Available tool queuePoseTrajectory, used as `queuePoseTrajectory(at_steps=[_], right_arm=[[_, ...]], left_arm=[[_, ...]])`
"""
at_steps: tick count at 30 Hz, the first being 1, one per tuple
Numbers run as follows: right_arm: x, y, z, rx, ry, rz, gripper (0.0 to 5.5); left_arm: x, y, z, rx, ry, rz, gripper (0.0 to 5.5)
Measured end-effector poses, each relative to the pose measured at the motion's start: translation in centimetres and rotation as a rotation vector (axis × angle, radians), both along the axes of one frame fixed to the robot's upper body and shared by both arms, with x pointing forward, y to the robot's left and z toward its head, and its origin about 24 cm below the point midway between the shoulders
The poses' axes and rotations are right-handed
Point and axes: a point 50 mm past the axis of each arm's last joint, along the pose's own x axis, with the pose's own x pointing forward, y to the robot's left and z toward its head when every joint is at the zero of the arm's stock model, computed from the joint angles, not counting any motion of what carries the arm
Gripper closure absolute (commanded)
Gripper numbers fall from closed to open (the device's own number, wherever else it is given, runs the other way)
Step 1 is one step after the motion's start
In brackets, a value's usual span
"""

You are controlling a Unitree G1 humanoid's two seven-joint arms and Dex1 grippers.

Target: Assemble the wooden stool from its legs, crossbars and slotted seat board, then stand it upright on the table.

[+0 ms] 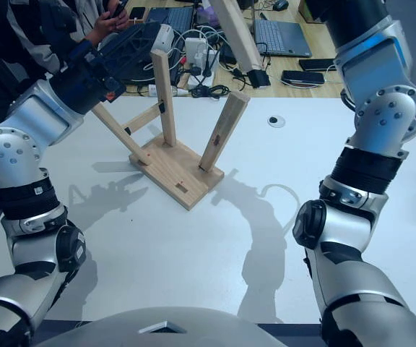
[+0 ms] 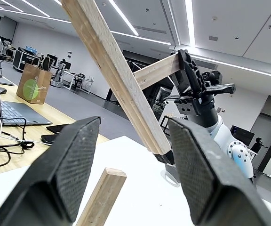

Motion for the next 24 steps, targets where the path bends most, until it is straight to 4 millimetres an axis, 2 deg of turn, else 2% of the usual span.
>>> queuePoseTrajectory(at_steps=[2, 8, 10, 24], right_arm=[[-0.4, 1.2, 0.0, 0.006, -0.001, 0.067, 5.10], [-1.1, 3.0, -1.1, 0.027, 0.037, 0.187, 5.10], [-1.3, 3.0, -1.6, 0.032, 0.055, 0.204, 5.10], [-1.7, 3.3, -1.6, 0.082, 0.072, 0.295, 5.10]], left_arm=[[0.0, -0.1, 0.1, -0.004, -0.002, -0.009, 2.85], [-0.3, -0.4, 0.3, -0.028, -0.005, -0.048, 2.85], [-0.4, -0.4, 0.4, -0.036, -0.005, -0.061, 2.85], [-1.0, -0.5, 0.2, -0.044, 0.004, -0.085, 2.85]])
